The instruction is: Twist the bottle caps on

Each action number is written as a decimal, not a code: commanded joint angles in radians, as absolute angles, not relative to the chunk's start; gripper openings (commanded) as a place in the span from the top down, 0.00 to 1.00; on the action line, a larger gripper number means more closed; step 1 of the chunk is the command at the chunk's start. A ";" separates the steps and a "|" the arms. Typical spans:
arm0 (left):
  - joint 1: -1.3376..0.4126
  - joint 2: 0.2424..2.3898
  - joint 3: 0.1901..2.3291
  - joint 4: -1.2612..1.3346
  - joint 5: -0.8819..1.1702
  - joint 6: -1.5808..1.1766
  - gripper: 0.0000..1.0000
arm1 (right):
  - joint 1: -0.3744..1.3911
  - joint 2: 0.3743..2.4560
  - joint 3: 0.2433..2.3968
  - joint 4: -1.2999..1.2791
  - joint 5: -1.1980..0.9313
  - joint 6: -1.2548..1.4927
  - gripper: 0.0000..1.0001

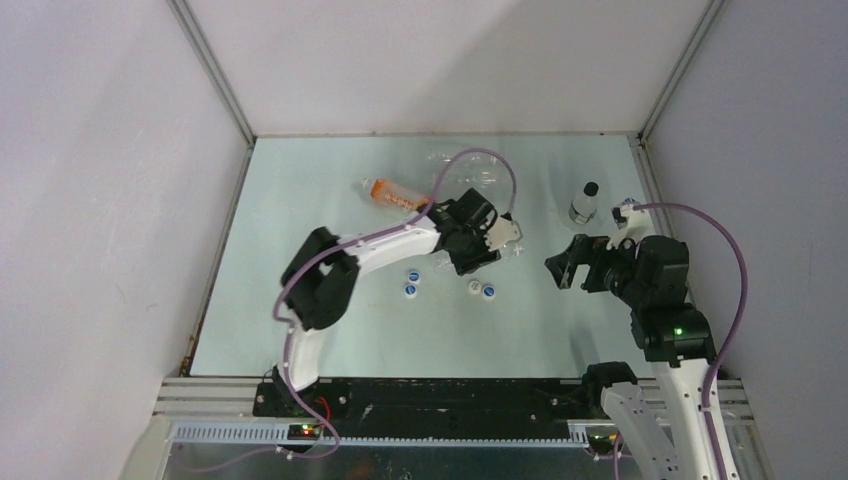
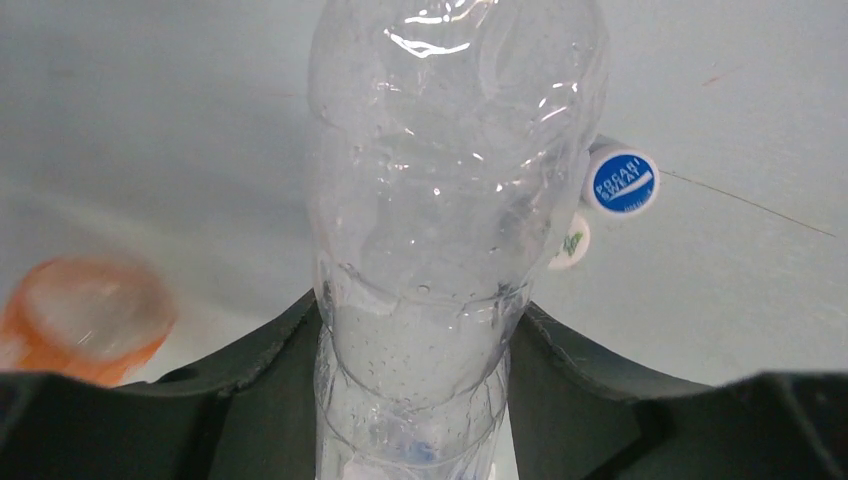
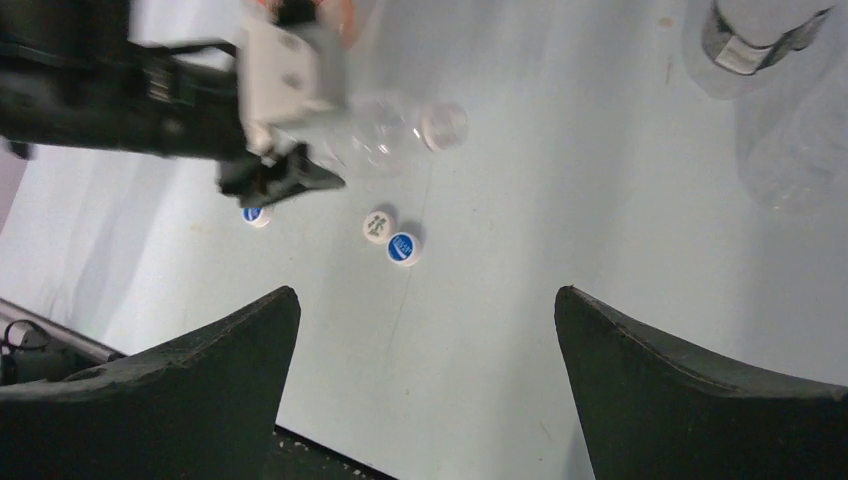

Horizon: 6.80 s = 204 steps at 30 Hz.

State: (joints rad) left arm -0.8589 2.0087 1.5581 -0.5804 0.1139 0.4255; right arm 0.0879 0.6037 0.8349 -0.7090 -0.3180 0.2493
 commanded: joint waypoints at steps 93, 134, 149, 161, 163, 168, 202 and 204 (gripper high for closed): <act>-0.595 1.132 1.117 -0.689 0.672 0.718 1.00 | 0.630 0.967 1.196 -0.572 -0.556 -0.337 1.00; -0.656 1.242 1.314 -0.892 0.841 0.772 1.00 | 0.782 1.049 1.149 -0.663 -0.679 -0.910 1.00; -0.693 1.185 1.218 -0.697 0.721 0.647 1.00 | 0.810 1.093 1.149 -0.571 -0.712 -0.648 1.00; -0.917 0.922 0.872 -0.077 0.045 0.684 1.00 | 0.761 1.149 1.149 -0.403 -0.441 0.401 1.00; -0.983 0.907 0.786 0.155 -0.162 0.738 1.00 | 0.756 1.153 1.140 -0.401 -0.376 0.581 0.99; -1.079 0.949 0.672 0.408 -0.356 0.852 1.00 | 0.727 1.135 1.104 -0.408 -0.307 0.825 0.95; -0.775 1.171 1.081 -0.680 0.660 0.706 1.00 | 0.697 0.873 1.080 -0.578 -0.835 -0.787 0.38; -0.775 1.179 1.091 -0.683 0.665 0.707 1.00 | 0.704 0.886 1.088 -0.593 -0.836 -0.798 0.39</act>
